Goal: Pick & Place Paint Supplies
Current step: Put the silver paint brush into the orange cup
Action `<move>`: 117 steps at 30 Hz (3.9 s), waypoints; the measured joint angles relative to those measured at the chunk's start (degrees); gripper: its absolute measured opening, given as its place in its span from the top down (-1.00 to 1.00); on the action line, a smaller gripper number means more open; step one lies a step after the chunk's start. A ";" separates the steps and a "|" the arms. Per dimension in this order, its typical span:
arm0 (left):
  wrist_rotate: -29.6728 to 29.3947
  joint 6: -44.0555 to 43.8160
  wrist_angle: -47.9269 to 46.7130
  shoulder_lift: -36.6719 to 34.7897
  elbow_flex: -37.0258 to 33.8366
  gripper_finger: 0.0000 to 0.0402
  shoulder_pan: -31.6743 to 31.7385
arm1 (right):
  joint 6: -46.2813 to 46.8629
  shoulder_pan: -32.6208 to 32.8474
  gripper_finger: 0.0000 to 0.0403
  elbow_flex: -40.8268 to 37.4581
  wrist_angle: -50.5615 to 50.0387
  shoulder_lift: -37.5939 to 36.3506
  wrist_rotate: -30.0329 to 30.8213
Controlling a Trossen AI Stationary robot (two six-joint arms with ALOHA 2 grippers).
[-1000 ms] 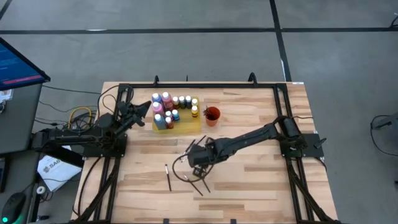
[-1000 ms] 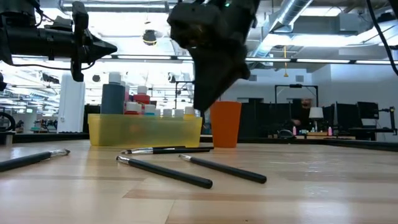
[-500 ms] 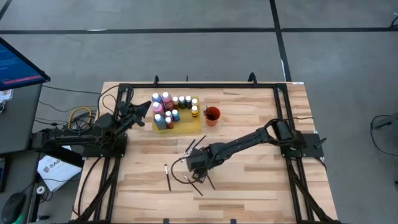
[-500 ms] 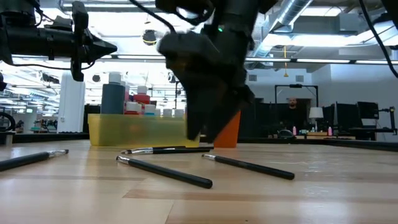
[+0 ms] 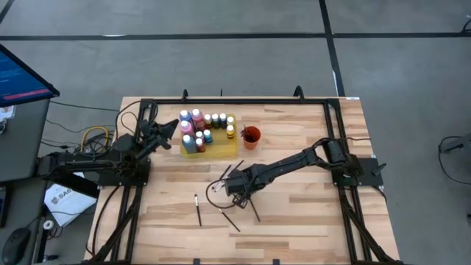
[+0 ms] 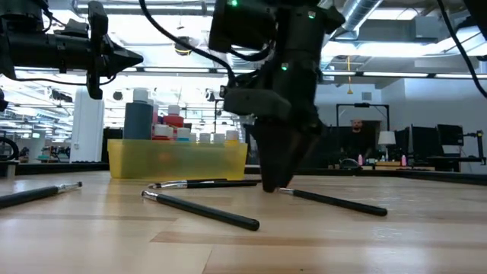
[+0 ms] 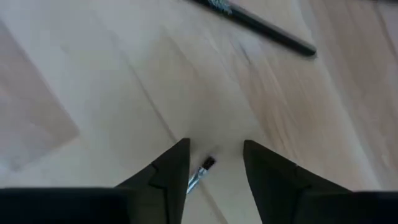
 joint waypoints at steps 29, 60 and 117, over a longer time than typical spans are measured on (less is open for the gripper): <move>-0.01 0.02 0.01 -0.02 0.00 0.99 0.00 | 0.75 -1.88 -0.06 -5.20 -17.36 -5.88 -0.19; -0.01 0.02 0.01 0.00 0.00 0.99 -0.01 | 12.11 41.77 -0.01 -27.59 -5.17 -15.04 -17.91; 0.01 0.02 0.03 0.02 -0.02 0.99 0.05 | 14.00 48.00 0.08 -27.62 -1.46 -17.57 -11.82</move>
